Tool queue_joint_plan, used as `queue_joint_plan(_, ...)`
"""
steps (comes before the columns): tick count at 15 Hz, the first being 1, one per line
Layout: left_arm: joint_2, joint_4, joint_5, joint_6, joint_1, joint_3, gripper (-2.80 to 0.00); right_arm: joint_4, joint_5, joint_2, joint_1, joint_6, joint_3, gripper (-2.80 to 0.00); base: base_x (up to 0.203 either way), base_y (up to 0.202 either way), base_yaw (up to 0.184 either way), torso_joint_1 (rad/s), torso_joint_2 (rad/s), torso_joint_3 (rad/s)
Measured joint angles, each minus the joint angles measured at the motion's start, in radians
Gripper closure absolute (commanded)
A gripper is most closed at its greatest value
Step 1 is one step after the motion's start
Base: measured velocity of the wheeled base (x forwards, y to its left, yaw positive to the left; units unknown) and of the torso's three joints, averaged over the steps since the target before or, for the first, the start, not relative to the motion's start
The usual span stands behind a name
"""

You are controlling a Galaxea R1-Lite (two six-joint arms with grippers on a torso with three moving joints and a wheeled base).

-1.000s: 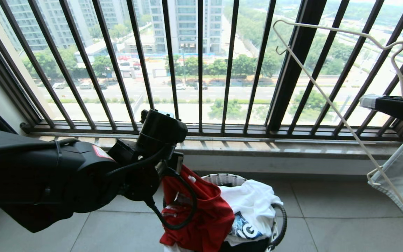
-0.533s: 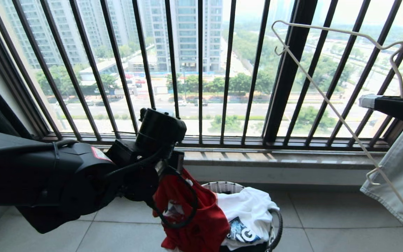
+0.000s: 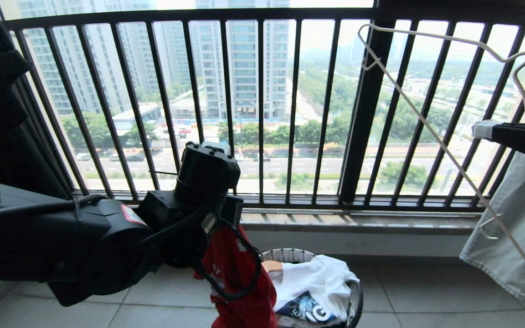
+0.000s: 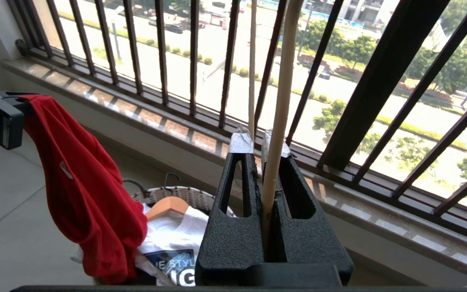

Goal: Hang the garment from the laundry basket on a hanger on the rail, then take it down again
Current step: Pick up clothes from the basket, then hang the clothes on the clothes rack

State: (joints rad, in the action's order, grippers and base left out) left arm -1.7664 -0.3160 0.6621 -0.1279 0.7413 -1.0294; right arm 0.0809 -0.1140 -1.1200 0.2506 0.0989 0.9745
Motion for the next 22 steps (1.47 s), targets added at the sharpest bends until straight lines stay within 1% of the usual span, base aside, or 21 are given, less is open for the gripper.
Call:
queue_joint_plan(9,-0.016,-0.001,-0.007,-0.001,0.000,0.021,0.00,-0.003,0.000,-0.002,0.000,0.006,-0.004,0.00,0.000,0.000,0.000,0.003,0.00,0.027)
queue_joint_plan(11,-0.019,0.001,-0.003,-0.005,-0.001,-0.003,0.00,-0.017,0.001,-0.009,0.001,0.015,-0.008,0.00,0.000,0.000,0.000,0.000,0.00,0.000)
queue_joint_plan(13,-0.009,0.011,-0.003,-0.005,-0.001,-0.031,0.00,-0.055,0.001,-0.012,0.001,0.044,-0.012,0.00,0.000,0.000,0.000,0.000,0.00,0.000)
queue_joint_plan(15,0.005,0.042,-0.004,-0.003,-0.002,-0.071,0.00,-0.155,0.001,-0.013,0.001,0.102,-0.012,0.00,0.000,0.000,0.000,0.000,0.00,0.000)
queue_joint_plan(18,0.014,0.157,-0.016,-0.002,-0.004,-0.165,0.00,-0.327,0.002,-0.018,0.001,0.181,0.001,0.00,0.000,0.000,0.000,0.000,0.00,0.000)
queue_joint_plan(21,0.003,0.279,-0.029,-0.013,-0.016,-0.281,0.00,-0.480,0.001,-0.033,0.007,0.209,0.027,0.00,0.000,0.000,0.000,0.000,0.00,0.000)
queue_joint_plan(22,-0.004,0.294,-0.030,-0.014,-0.024,-0.303,0.00,-0.524,0.001,-0.039,0.022,0.213,0.035,0.00,0.000,0.000,0.000,0.000,0.00,0.000)
